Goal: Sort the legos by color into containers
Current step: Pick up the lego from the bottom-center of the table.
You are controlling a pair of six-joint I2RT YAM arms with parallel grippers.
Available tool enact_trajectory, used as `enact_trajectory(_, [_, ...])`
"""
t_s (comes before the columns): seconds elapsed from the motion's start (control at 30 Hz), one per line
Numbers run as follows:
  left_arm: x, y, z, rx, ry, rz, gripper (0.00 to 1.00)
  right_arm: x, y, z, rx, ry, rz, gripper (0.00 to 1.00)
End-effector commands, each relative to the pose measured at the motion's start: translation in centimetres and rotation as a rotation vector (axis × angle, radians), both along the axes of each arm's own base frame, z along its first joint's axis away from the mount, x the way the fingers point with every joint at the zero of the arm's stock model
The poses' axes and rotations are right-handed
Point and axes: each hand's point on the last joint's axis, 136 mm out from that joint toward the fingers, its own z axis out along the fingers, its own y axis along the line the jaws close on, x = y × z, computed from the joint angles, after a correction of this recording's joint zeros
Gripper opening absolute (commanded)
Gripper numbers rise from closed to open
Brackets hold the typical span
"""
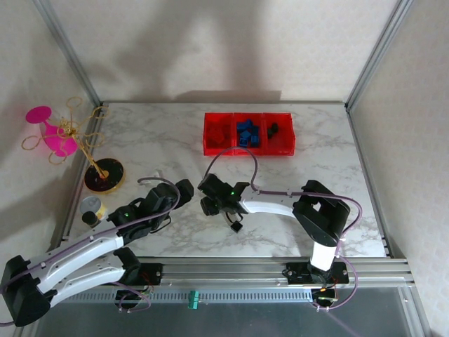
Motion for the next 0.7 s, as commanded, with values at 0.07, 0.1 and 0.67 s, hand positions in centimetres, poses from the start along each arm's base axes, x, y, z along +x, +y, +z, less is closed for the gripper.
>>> enact_trajectory(0.07, [-0.4,1.4,-0.4,0.004,0.006,0.060,1.00,-1.3,0.7,-1.0,-0.061,-0.002,0.039,0.46])
enact_trajectory(0.1, [-0.4,1.5,-0.3,0.003,0.004,0.063,1.00,-1.4,0.7,-1.0,-0.067,-0.004,0.043,0.46])
enact_trajectory(0.67, [-0.9,2.4,0.1,-0.019,-0.016,0.090,1.00,-1.7,0.8,-1.8,-0.172,-0.041,0.024,0.52])
